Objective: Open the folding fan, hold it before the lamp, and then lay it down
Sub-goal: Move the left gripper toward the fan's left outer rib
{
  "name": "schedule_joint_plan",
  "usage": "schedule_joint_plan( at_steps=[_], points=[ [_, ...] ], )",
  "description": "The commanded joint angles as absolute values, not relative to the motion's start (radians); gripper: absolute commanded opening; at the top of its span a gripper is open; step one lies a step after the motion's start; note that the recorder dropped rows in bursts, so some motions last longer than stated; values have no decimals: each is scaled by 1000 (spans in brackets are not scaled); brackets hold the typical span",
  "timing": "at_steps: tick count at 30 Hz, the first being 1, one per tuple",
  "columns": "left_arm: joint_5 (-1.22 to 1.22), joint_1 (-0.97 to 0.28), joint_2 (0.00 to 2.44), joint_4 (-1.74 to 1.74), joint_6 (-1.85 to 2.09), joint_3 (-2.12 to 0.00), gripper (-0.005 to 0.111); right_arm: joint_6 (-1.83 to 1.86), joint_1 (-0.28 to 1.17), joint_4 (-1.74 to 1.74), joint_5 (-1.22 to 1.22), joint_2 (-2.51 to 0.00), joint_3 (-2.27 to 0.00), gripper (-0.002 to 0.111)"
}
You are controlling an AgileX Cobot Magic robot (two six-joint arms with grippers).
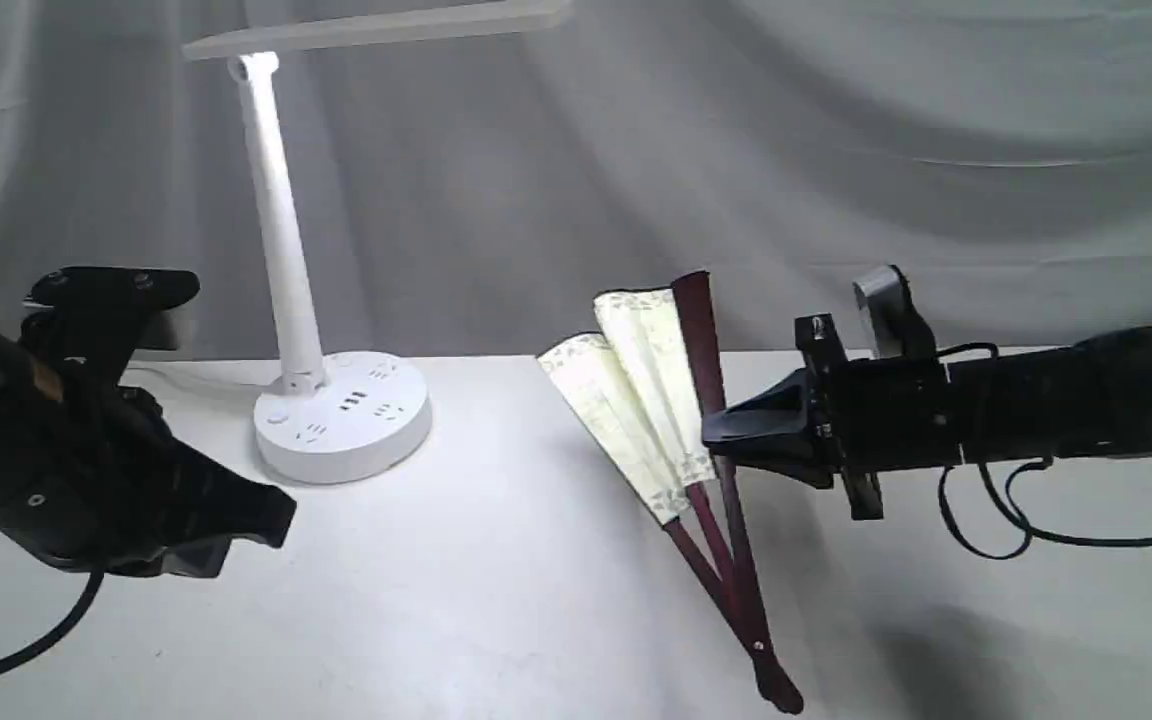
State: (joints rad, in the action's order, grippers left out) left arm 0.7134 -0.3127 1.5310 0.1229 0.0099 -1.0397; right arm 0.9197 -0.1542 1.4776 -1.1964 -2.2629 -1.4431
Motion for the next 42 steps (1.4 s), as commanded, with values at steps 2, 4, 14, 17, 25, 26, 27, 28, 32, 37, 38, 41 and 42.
schedule_joint_plan(
  at_steps=[2, 4, 14, 17, 25, 26, 27, 28, 32, 37, 38, 41, 42],
  points=[
    [645, -318, 1529, 123, 0, -1046, 0, 935, -166, 1486, -1221, -2250, -1404, 0],
    [600, -318, 1529, 123, 0, -1046, 0, 935, -171, 1486, -1221, -2250, -1377, 0],
    [465, -318, 1529, 123, 48, -1026, 0, 984, -200, 1456, -1221, -2132, -1210, 0],
    [410, -318, 1529, 123, 61, -976, 0, 1012, -200, 1454, -1221, -2069, -1145, 0],
    [13, -318, 1525, 119, 61, -740, 0, 1021, -200, 1456, -1221, -1935, -1031, 0],
    [-40, -318, 1525, 116, 61, -713, 0, 1024, -200, 1453, -1221, -1921, -1025, 0],
    [-111, -318, 1525, 107, 61, -679, 0, 1025, -200, 1453, -1221, -1909, -1021, 0],
    [-183, -318, 1525, 91, 61, -652, 0, 1025, -200, 1452, -1221, -1897, -1021, 0],
    [-480, -318, 1525, -42, 51, -536, 0, 1025, -196, 1445, -1221, -1872, -1021, 0],
    [-774, -318, 1525, -153, -83, -452, 0, 1044, -196, 1445, -1221, -1869, -1021, 0],
    [-784, -318, 1525, -168, -114, -451, 0, 1044, -196, 1445, -1221, -1869, -1021, 0],
    [-789, -318, 1527, -203, -169, -448, 0, 1050, -196, 1445, -1221, -1869, -1021, 0],
    [-789, -318, 1527, -224, -186, -448, 0, 1050, -196, 1445, -1221, -1869, -1021, 0]
  ],
)
